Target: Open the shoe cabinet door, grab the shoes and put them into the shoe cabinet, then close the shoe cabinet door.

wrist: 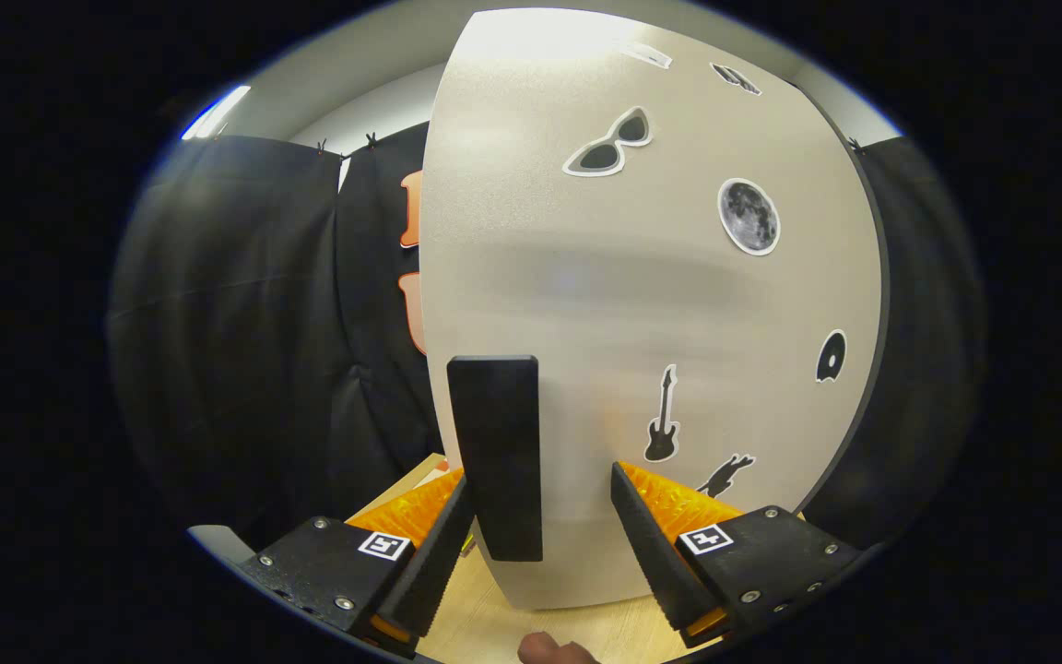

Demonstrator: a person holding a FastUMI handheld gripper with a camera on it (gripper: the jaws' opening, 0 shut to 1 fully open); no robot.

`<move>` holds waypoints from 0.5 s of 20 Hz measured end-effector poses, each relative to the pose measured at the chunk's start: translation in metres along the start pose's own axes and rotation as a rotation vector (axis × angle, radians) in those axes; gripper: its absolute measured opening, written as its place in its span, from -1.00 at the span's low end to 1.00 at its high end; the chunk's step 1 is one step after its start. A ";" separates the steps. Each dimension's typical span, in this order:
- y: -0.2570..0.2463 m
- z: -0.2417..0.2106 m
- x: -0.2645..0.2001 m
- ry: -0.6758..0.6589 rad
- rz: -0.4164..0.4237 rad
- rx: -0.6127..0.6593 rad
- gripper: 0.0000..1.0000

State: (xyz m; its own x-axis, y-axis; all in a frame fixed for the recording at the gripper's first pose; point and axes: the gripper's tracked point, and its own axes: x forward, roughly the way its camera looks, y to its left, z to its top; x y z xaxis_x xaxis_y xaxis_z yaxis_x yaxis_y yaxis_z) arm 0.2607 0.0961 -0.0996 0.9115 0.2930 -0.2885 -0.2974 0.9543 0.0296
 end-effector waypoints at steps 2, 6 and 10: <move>-0.001 0.002 0.007 -0.002 -0.013 -0.006 0.81; -0.006 0.005 0.019 -0.004 -0.030 -0.063 0.82; -0.006 0.006 0.021 -0.008 -0.013 -0.031 0.83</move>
State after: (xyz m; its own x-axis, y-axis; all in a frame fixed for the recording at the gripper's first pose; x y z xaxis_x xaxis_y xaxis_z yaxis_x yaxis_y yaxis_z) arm 0.2832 0.0973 -0.1001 0.9176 0.2810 -0.2812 -0.2938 0.9559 -0.0035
